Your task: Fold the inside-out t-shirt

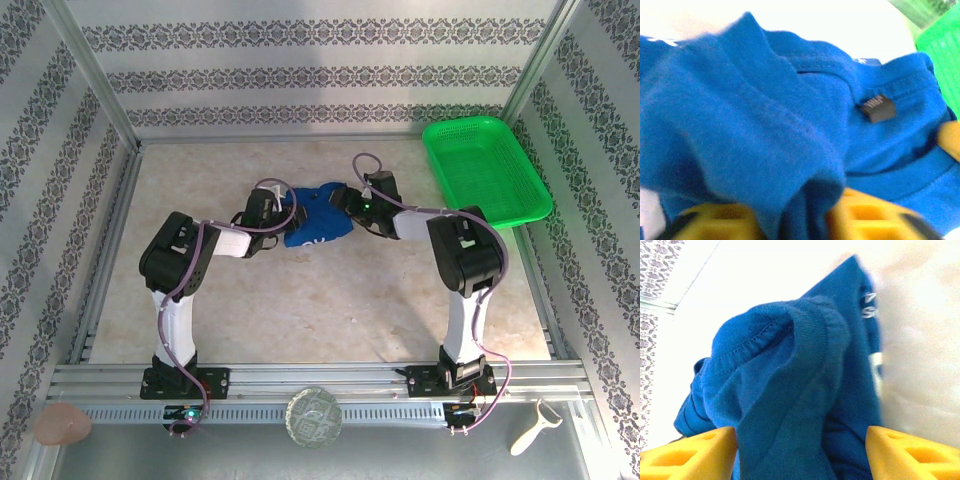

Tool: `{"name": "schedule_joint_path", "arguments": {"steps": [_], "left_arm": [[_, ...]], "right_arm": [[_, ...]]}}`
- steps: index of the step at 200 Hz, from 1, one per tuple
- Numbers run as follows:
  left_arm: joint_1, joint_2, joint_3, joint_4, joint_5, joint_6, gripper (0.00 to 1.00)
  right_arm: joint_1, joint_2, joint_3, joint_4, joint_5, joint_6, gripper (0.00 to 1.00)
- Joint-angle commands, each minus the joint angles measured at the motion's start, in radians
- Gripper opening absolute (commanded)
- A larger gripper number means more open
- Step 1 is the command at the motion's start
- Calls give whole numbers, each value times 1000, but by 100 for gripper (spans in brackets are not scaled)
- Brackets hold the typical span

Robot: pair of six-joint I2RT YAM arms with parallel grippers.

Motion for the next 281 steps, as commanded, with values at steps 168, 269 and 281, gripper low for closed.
{"name": "schedule_joint_path", "arguments": {"steps": [168, 269, 281], "left_arm": [[36, 118, 126, 186, 106, -229, 100], [66, 63, 204, 197, 173, -255, 100], [75, 89, 219, 196, 165, -261, 100]], "right_arm": [[5, 225, 270, -102, -25, 99, 9], [-9, 136, 326, -85, -118, 56, 12], [-3, 160, 335, -87, -116, 64, 12]]}}
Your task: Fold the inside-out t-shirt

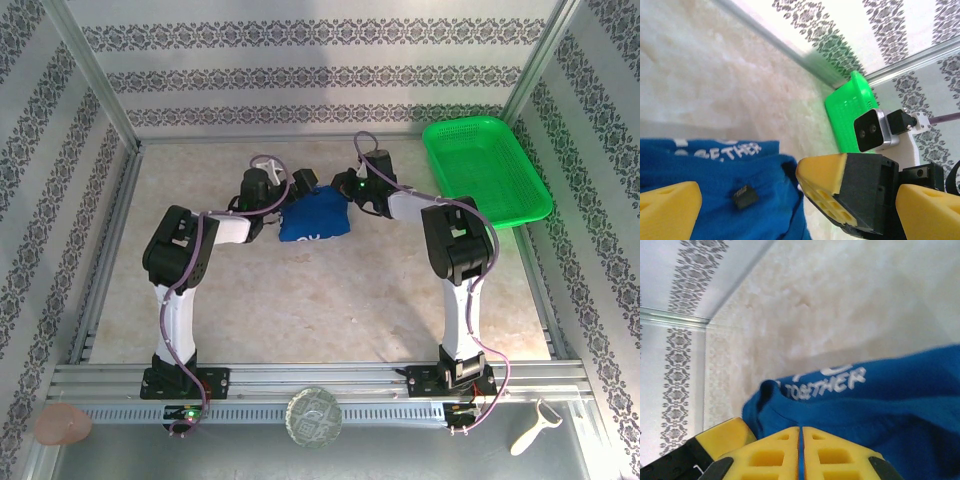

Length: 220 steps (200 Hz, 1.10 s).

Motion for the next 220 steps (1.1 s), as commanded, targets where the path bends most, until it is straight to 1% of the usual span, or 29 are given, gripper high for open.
{"name": "schedule_joint_path", "arguments": {"steps": [1, 45, 73, 93, 117, 131, 144, 173, 196, 220], "left_arm": [[29, 26, 48, -4, -2, -3, 100], [54, 112, 102, -65, -7, 14, 100], [65, 129, 132, -115, 0, 32, 100], [77, 86, 142, -161, 10, 47, 100], [82, -17, 108, -226, 7, 62, 100], [83, -86, 82, -311, 13, 82, 100], [81, -143, 67, -436, 18, 118, 100], [83, -224, 38, -699, -8, 211, 100], [82, -204, 92, -900, -14, 298, 100], [82, -107, 200, -1055, 34, 351, 100]], "right_arm": [[2, 9, 35, -10, -18, -6, 12], [14, 91, 11, 28, -6, 41, 14], [10, 96, 30, 28, -52, 35, 17], [1, 50, 44, 21, -105, 1, 18], [-5, -55, 6, 3, -140, -47, 19], [-3, -116, -48, -3, -147, -63, 20], [2, -162, -108, 2, -142, -65, 20], [26, -204, -215, 38, -127, -52, 19], [42, -181, -252, 59, -111, -45, 19], [48, -128, -260, 81, -98, -27, 18]]}}
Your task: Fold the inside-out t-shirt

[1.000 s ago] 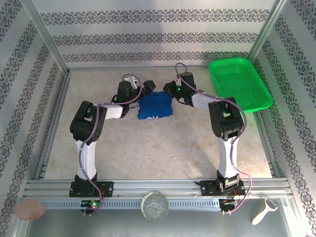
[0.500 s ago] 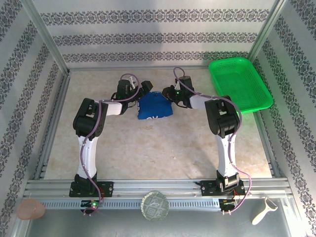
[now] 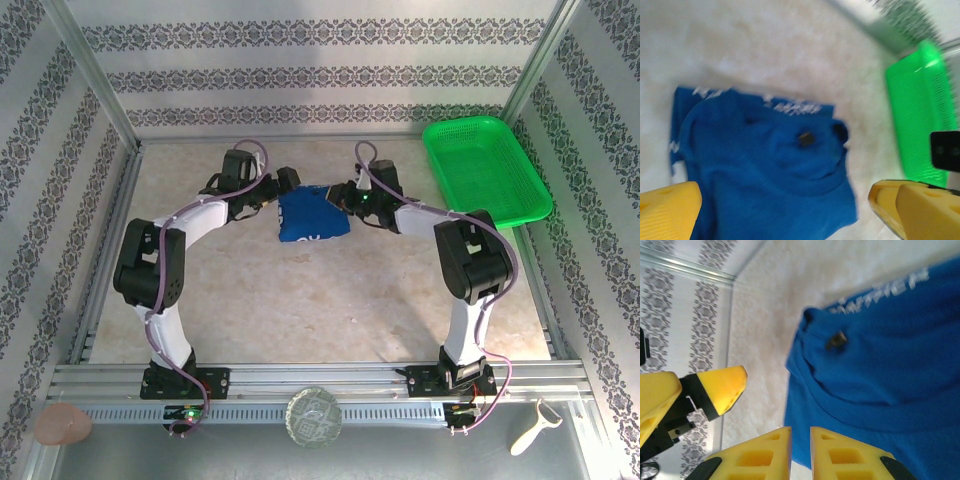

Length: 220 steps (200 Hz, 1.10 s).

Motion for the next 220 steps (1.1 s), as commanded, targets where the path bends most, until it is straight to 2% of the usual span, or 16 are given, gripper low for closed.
{"name": "schedule_joint_path", "arguments": {"steps": [1, 52, 80, 91, 96, 101, 109, 113, 135, 157, 183, 220], "left_arm": [[8, 96, 88, -289, 34, 114, 100], [-20, 206, 143, -328, 89, 130, 100], [-45, 237, 132, -283, 105, 105, 99], [-49, 248, 124, -239, 127, 84, 87], [-51, 250, 118, -214, 137, 72, 78], [-53, 253, 112, -194, 145, 62, 68], [-55, 254, 106, -180, 147, 53, 44], [-55, 255, 104, -176, 144, 50, 35], [-48, 240, 104, -195, 110, 72, 0], [-10, 215, 119, -253, 85, 120, 0], [77, 191, 179, -412, 57, 242, 0], [233, 211, 309, -658, -19, 462, 0]], "right_arm": [[12, 61, -18, 33, 14, -1, 18], [15, 119, -25, 38, 39, 7, 17], [14, 118, -28, 38, 42, 10, 17], [15, 116, -25, 37, 39, 10, 17], [15, 112, -26, 36, 38, 11, 17], [14, 108, -26, 35, 36, 11, 17], [14, 98, -27, 33, 33, 13, 17], [13, 90, -26, 30, 33, 10, 17], [4, 16, -39, 27, 23, 14, 18], [-19, -105, -71, 14, 9, 20, 23], [-63, -277, -140, -37, 0, 10, 45], [-160, -549, -273, -192, 24, -54, 61]]}}
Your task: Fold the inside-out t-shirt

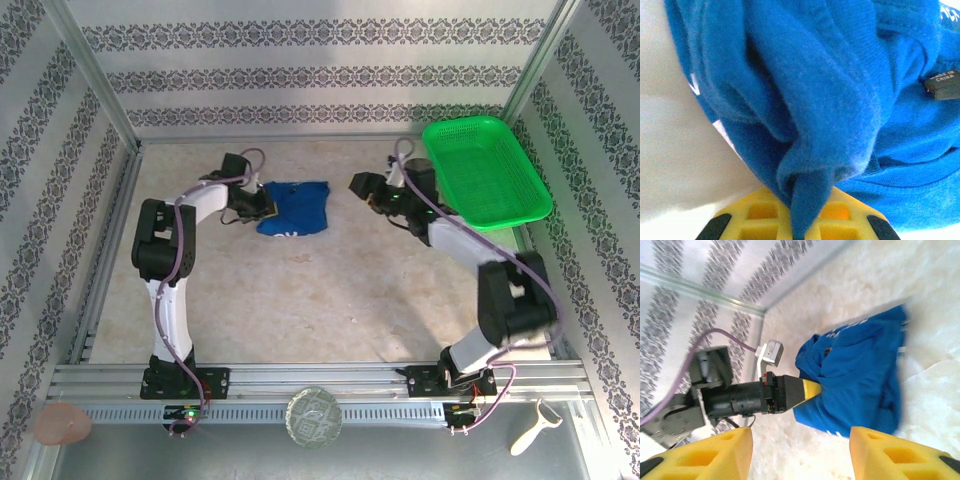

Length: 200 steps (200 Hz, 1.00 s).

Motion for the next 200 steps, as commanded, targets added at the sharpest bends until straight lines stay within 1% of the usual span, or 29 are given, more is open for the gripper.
{"name": "schedule_joint_path", "arguments": {"steps": [1, 29, 46, 71, 85, 93, 98, 99, 102, 103, 107, 109, 113, 123, 125, 144, 159, 182, 200], "left_arm": [[112, -19, 87, -230, -95, 202, 0], [229, 17, 176, -326, -152, 321, 0], [287, 54, 246, -368, -169, 368, 0], [319, 98, 329, -412, -223, 430, 0], [324, 114, 364, -436, -234, 447, 6], [327, 113, 378, -450, -233, 449, 14], [327, 108, 382, -454, -236, 450, 29], [328, 106, 383, -454, -236, 449, 30], [329, 101, 383, -453, -241, 446, 41], [329, 98, 383, -453, -243, 445, 43], [331, 86, 381, -451, -245, 440, 56], [332, 79, 378, -449, -247, 439, 60], [333, 64, 374, -443, -249, 435, 71], [342, 12, 357, -418, -263, 417, 97], [345, -2, 351, -409, -263, 412, 100], [371, -131, 293, -332, -251, 354, 100], [381, -229, 251, -282, -246, 324, 100], [381, -368, 191, -222, -235, 269, 100], [375, -505, 76, -120, -221, 210, 100]], "right_arm": [[-54, -146, -86, -141, 18, -55, 61], [-140, -346, -167, -301, 65, -136, 68], [-185, -438, -198, -389, 90, -178, 72], [-232, -510, -208, -484, 111, -237, 77], [-247, -519, -206, -506, 112, -256, 79], [-256, -518, -201, -521, 122, -267, 81], [-261, -520, -199, -527, 128, -272, 85], [-262, -520, -198, -529, 130, -273, 86], [-265, -520, -197, -531, 136, -275, 88], [-266, -520, -196, -531, 139, -276, 89], [-269, -520, -193, -536, 150, -280, 93], [-271, -521, -191, -538, 158, -283, 94], [-273, -519, -187, -545, 176, -290, 98], [-278, -511, -167, -567, 217, -318, 98], [-279, -509, -161, -573, 227, -324, 99], [-281, -476, -122, -621, 346, -361, 98], [-285, -471, -121, -618, 437, -362, 98], [-285, -491, -142, -568, 559, -344, 98], [-283, -514, -169, -501, 669, -340, 98]]}}
